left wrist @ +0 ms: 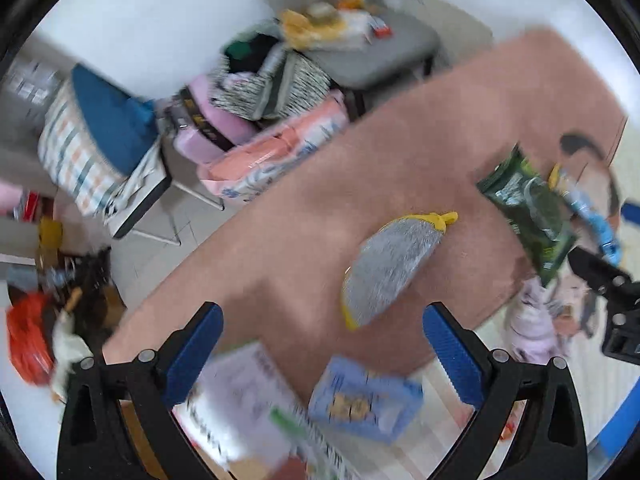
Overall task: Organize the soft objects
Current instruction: 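Grasp the silver scrubber with left tool while right tool grasps the green Deeyeo bag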
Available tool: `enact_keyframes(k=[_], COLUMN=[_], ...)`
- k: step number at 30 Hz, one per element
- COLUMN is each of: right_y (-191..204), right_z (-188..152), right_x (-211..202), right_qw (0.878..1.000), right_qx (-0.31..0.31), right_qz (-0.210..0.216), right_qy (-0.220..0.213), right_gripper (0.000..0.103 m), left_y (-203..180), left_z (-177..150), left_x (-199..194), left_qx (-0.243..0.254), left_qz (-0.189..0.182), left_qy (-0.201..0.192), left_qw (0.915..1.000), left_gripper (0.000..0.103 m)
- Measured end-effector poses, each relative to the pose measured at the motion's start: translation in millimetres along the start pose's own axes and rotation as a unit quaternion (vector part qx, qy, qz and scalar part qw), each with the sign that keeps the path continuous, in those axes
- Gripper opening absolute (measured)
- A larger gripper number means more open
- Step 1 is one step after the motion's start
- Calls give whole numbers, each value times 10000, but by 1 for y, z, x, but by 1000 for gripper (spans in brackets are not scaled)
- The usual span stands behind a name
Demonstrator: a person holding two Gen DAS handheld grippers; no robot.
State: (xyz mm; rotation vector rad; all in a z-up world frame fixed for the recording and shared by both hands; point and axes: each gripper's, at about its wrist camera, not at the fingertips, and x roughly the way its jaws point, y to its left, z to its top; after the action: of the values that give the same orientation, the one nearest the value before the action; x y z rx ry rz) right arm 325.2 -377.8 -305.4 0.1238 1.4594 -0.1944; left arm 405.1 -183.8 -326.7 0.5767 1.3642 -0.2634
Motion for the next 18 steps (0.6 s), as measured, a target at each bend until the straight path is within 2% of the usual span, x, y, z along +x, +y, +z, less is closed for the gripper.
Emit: enact_keyframes(k=[3,4,6,8,12,14,15,17,18], right_y=[-10,-13,-16,-18,-20,-19,-16,-14,-10], right_z=[20,24,31,36,45,47,48,47,47], right_x=[39,48,65,77,99,106,110,118,125], right_qw=[9986,9980,9961,9946,9906,9892,9885,9870,9855], right_qx=[-204,-195,-209,-215,-241,-301,-375,-457,-495], right_qz=[104,146,216,272,464,463,407,312,204], right_qy=[476,578,827,977,1263,1356,1405,1507,1612], right_gripper=[96,90,86,77,70,69,69,69,69], left_y=[-18,-24,-33,-38,-43,-43,-41,-38,-35], left_z=[18,23,29,34,37,36,35,35,35], left_x=[35,46,63,78,100,105,104,102,100], left_qx=[320,419,587,676,758,748,690,494,328], left_qz=[-41,-77,-152,-276,-391,-465,-535,-895,-1106], left_qy=[397,519,702,910,1253,1355,1348,1400,1454], left_qw=[9987,9977,9957,9932,9884,9868,9870,9849,9826], left_gripper=[102,102,102,102,102,99,94,72,56])
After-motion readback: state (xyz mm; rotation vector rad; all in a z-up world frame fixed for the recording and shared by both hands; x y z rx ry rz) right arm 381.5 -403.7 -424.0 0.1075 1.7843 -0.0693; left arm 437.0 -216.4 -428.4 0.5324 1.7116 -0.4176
